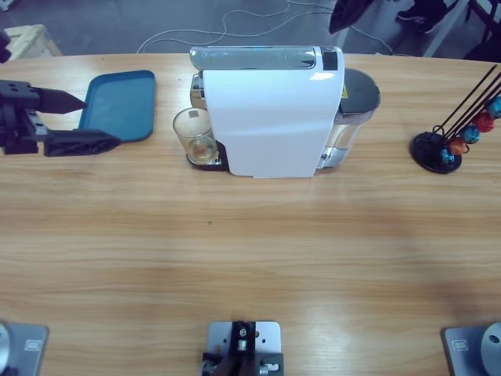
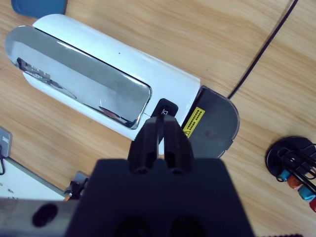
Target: Pour coffee
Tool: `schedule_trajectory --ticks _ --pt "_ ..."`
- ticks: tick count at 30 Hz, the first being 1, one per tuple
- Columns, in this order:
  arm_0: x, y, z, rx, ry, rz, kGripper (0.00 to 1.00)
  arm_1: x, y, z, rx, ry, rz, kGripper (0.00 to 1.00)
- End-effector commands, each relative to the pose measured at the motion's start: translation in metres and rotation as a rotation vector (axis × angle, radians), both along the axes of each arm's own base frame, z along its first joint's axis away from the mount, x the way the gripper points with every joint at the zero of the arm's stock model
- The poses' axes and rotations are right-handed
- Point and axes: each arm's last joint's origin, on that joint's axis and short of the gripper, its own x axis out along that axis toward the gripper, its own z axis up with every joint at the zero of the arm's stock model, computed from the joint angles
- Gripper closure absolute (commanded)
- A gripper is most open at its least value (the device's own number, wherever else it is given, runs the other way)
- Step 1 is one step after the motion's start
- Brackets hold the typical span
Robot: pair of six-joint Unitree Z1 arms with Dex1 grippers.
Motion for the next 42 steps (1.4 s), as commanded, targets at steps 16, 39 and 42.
schedule_trajectory --ticks 16,39,42 --pt "0.003 -0.005 -0.012 0.023 0.035 -0.023 0.0 0.019 0.018 -0.046 -0.082 0.092 0.013 1.0" --pt "0.005 -0.007 -0.015 0.028 0.04 -0.024 0.0 -0.004 0.011 0.006 -0.03 -0.056 0.026 0.834" --pt "0.004 -0.006 -0.012 0.017 0.033 -0.027 0.0 -0.031 -0.001 0.042 0.014 -0.126 0.02 0.0"
